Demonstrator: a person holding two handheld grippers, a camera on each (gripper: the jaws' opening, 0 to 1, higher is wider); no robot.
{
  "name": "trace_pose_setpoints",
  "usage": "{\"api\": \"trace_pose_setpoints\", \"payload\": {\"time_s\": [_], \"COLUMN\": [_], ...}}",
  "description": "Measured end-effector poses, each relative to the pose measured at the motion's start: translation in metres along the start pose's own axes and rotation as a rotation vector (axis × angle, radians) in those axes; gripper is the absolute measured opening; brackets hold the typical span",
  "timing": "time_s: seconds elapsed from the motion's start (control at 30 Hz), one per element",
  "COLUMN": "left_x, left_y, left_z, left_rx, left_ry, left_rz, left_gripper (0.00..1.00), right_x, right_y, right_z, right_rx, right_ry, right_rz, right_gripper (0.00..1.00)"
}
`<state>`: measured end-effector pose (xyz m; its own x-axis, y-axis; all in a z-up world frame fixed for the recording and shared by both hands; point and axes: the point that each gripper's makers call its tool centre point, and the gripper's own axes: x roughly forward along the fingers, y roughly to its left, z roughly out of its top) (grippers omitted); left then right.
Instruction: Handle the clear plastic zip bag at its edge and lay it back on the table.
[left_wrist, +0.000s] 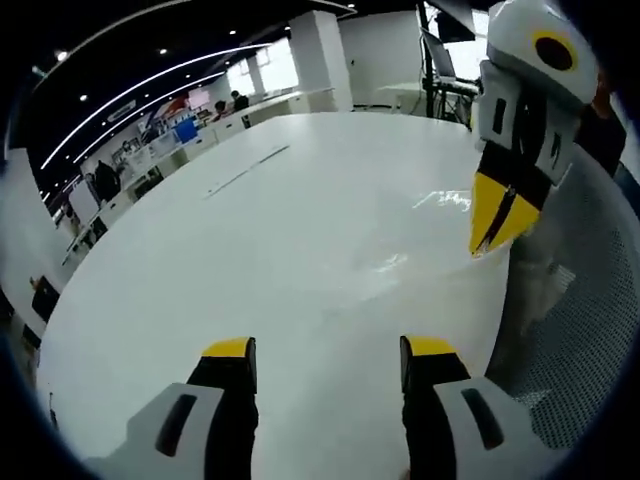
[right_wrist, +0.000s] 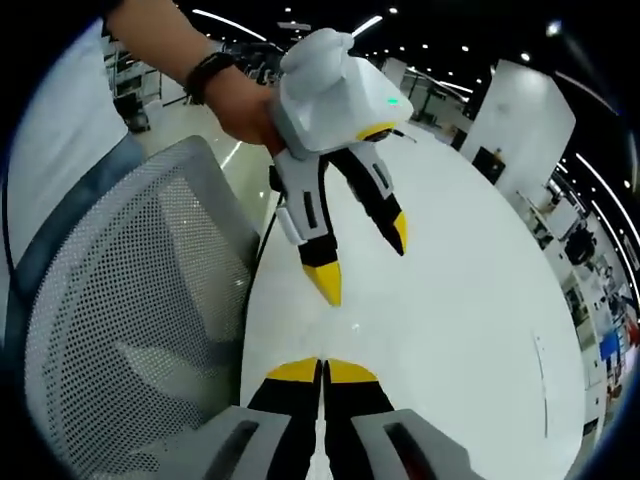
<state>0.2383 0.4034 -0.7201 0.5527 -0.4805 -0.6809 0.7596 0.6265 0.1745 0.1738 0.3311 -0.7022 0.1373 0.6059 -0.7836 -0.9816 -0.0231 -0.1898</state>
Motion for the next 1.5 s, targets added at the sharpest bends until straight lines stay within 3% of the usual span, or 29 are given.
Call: {"api": "trace_pose_setpoints", "payload": {"time_s": [0.43,0.8,0.97,1.23,1.5], "left_x": [0.011,0.023,0.029,0.03,0.03], "left_y": [0.0,-0.008,-0.011,-0.007,-0.006], "left_z": [0.004,0.008,0.002,-0.004,-0.014], "left_rx": [0.102,0.232,0.316,0.33,0.321], "left_ry": [-0.013,-0.032,-0.004,0.021,0.042], "left_rz": [-0.02,-0.066,-0.075,-0.072,-0.083], "left_gripper": [0.51,0.31,0.18,0.05,0.01], "right_x": [-0.011,-0.013,-0.014,-0.015,-0.014], "right_y": [0.006,0.006,0.005,0.002,-0.003], "right_z": [0.005,0.003,0.004,0.002,0.0], "right_rx": [-0.027,-0.024,-0.027,-0.026,-0.02], "right_ry": [-0.002,-0.005,-0.004,-0.004,0.003], "right_rz": [0.015,0.019,0.021,0.017,0.002], "right_gripper": [0.0,0.0,0.0,0.0,0.0]}}
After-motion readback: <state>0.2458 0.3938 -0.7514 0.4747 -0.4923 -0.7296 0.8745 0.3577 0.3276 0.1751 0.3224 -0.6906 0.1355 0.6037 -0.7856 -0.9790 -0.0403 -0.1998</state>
